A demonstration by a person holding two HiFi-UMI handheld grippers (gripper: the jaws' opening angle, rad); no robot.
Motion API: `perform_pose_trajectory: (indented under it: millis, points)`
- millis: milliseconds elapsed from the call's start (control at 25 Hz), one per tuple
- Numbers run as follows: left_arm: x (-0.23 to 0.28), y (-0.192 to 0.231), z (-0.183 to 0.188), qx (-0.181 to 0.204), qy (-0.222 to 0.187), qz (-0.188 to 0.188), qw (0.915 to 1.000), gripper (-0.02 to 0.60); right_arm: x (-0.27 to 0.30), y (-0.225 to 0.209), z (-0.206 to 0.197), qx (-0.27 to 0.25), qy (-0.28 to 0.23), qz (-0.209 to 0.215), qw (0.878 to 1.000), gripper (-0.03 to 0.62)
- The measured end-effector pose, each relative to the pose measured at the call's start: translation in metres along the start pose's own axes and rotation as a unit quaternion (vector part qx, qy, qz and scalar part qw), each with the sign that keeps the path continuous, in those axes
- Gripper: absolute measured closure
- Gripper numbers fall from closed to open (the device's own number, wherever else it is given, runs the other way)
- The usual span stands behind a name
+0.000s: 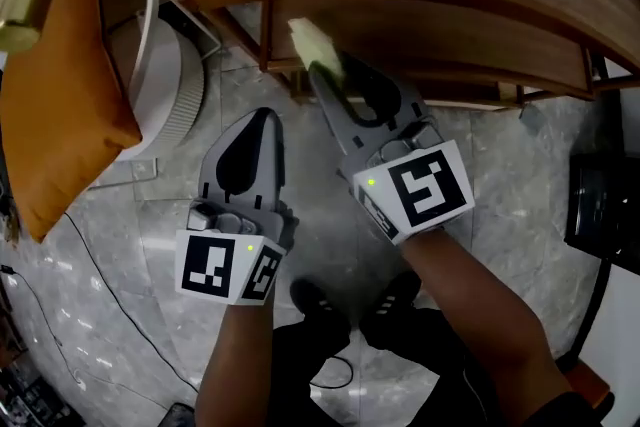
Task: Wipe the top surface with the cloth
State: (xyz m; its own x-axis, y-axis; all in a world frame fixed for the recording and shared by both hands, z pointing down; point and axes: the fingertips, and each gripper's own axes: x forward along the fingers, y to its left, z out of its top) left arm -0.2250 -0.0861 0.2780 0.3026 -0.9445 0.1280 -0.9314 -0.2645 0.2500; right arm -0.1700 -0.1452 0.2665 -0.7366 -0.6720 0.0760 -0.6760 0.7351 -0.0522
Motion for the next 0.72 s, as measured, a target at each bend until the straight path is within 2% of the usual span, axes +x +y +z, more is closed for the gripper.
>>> perform_pose_trajectory:
  millis: [120, 240, 520, 720]
  points:
    - [0.021, 0.015, -0.002, 0.014, -0.019, 0.0, 0.9997, 0.569, 0.022, -0.009, -0.002, 0.026, -0.023, -0.003, 0.999, 0.494]
    - [0.037, 0.029, -0.008, 0.024, -0.027, 0.007, 0.9993, 0.569, 0.037, -0.008, -0.008, 0.023, -0.025, 0.006, 0.999, 0.494]
    - [0.053, 0.058, -0.01, 0.046, -0.007, 0.03, 0.9985, 0.569, 0.06, 0.003, -0.028, -0.003, 0.064, 0.002, 0.998, 0.494]
    - [0.053, 0.072, -0.01, 0.059, -0.001, 0.032, 0.9978, 0.569, 0.069, 0.009, -0.032, -0.005, 0.07, -0.018, 0.997, 0.494]
